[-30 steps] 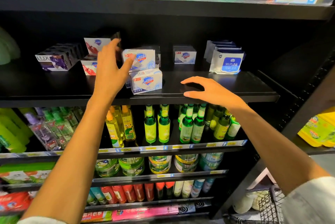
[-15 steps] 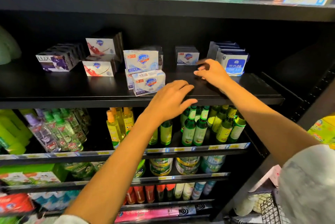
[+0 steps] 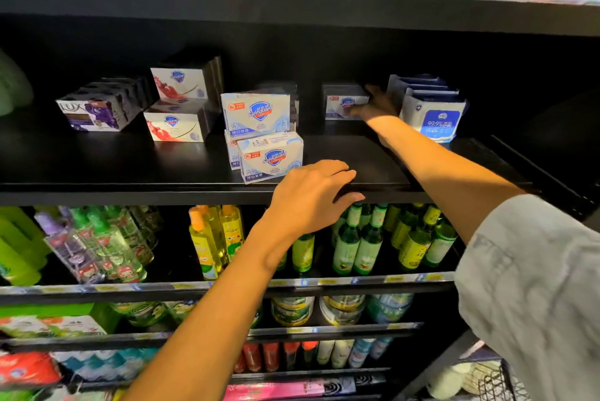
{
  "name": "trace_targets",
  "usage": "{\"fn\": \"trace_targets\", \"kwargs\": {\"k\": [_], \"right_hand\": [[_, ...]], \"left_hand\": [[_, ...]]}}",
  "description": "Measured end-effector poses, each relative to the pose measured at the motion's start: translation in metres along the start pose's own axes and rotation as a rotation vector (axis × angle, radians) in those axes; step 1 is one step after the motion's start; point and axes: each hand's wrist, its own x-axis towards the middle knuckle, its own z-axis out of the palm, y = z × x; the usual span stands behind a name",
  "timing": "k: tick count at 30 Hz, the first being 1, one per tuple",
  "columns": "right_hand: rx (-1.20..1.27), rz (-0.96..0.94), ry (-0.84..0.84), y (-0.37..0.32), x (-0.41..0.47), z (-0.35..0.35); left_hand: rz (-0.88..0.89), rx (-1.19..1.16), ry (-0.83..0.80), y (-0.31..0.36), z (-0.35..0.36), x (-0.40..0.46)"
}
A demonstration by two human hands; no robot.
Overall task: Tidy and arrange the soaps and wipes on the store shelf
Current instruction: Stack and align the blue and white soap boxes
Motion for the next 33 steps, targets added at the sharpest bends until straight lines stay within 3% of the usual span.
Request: {"fn": "trace_targets", "kwargs": {"k": [5,12,17,21,33], "right_hand": [[-0.101,-0.03,0.076,0.006,0.009,0.008],[-0.181,-0.031,0.015,0.012,0.012,0.008],[0.096,-0.043,0.048,0.019,-0.013,0.003],[0.44,0.071,0.038,0.031,-0.049,-0.013],[0.768,-0.016,-0.185,0.048,-0.127,-0.075]], "left_hand": [[-0.015,0.002,-0.014,0.001,0.0,0.001],[-0.016,-0.008,0.015,0.002,0.0,0.0],[-0.05,-0.016,-0.04,0.002,-0.002,0.002],[-0.121,-0.059,-0.128,0.006,-0.008,0.005],[-0.231,-0.258,-0.165,0.012,-0.014,0.01]]}}
